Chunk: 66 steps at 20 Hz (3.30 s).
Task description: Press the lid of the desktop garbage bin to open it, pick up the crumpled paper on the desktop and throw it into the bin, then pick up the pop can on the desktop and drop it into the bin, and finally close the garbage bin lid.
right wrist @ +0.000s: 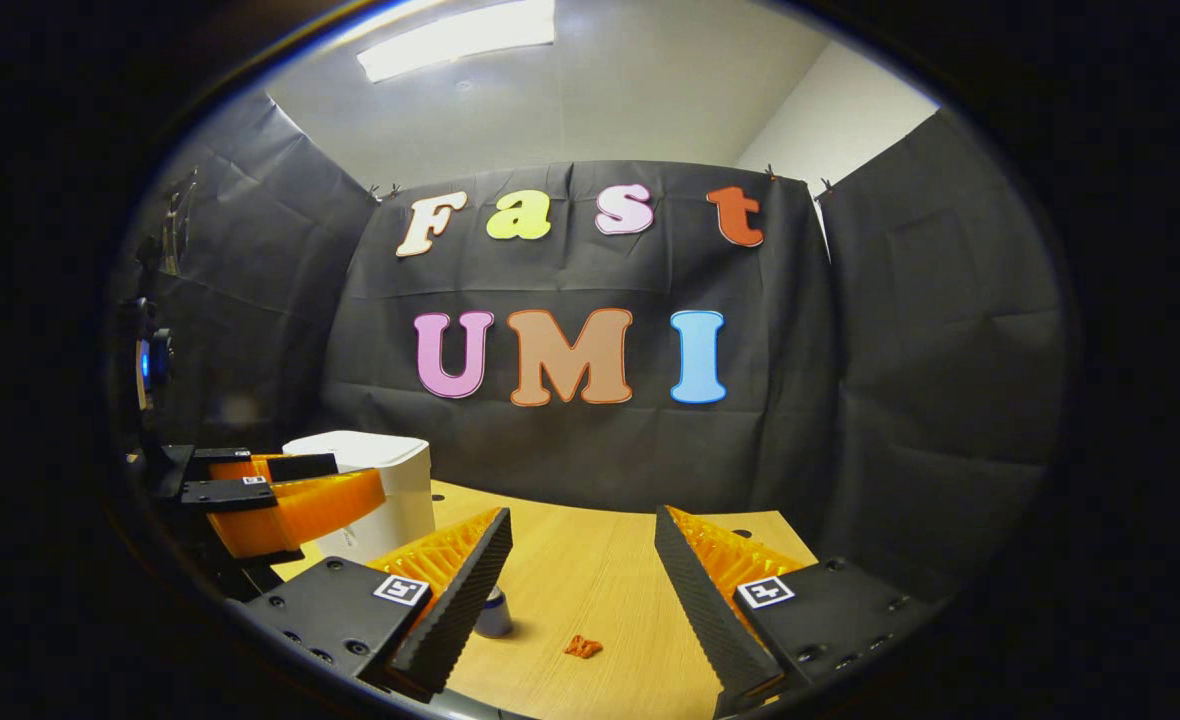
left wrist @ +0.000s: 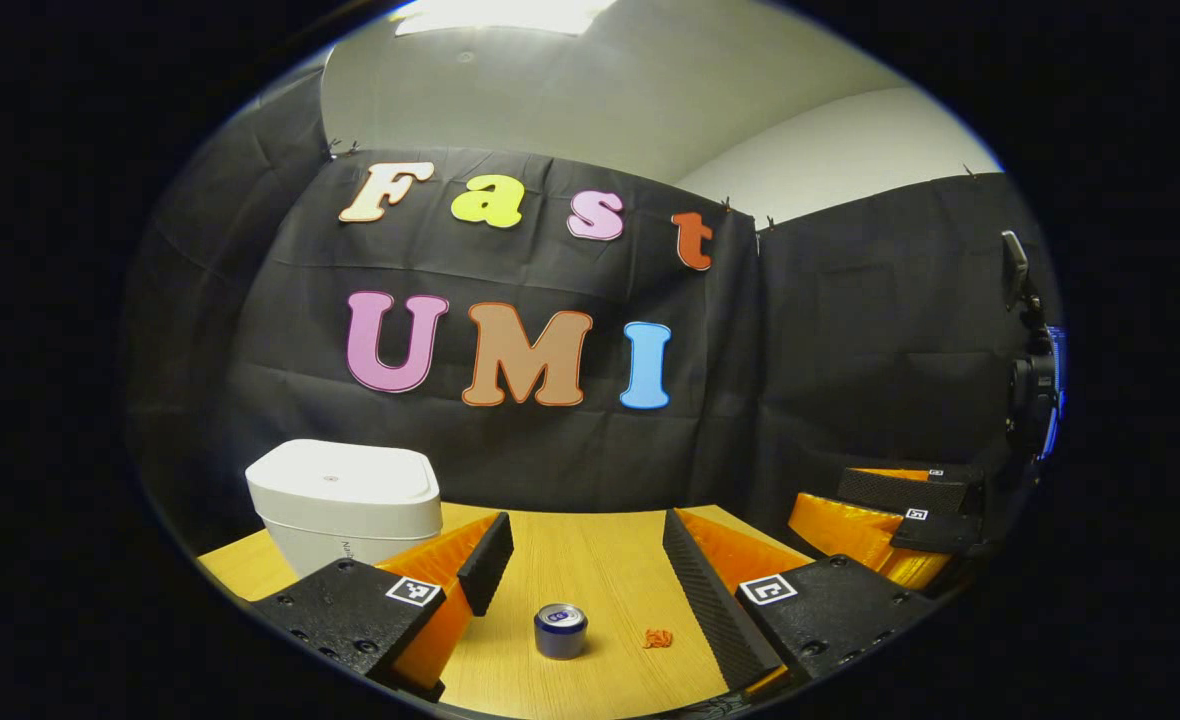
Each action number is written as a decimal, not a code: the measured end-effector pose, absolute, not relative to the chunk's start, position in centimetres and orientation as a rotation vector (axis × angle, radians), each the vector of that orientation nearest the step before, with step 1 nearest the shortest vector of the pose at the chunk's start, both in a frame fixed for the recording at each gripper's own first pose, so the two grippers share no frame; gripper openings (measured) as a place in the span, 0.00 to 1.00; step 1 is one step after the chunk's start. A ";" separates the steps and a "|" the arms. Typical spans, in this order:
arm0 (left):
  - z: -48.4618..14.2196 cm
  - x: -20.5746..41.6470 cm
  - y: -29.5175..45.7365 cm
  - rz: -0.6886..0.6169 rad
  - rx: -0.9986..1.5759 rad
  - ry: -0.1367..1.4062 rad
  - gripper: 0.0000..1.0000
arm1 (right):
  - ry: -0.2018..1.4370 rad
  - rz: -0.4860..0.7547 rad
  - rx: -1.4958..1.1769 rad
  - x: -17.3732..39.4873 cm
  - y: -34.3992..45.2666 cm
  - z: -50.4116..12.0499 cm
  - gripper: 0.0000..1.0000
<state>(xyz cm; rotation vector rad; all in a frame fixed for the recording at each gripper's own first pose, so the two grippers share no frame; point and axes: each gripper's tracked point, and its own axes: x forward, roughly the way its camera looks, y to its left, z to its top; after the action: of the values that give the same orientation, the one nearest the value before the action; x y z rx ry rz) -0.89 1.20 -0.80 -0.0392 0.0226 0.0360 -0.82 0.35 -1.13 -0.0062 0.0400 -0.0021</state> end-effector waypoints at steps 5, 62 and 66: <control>-1.1 -0.9 1.1 0.039 -0.047 0.034 0.93 | 0.051 0.003 -0.006 -0.8 0.4 -1.4 0.96; -4.4 3.6 25.2 0.536 -0.041 0.100 0.00 | 0.146 0.050 -0.019 1.1 2.1 -4.2 0.96; -4.7 4.1 24.7 0.480 -0.080 0.084 0.00 | 0.155 0.074 -0.040 1.4 3.3 -4.8 0.96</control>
<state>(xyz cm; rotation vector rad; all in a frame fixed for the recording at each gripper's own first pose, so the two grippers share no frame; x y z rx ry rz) 4.05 24.66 -4.66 -0.0800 0.0836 0.4797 1.42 3.29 -4.77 -0.0403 0.1546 0.0738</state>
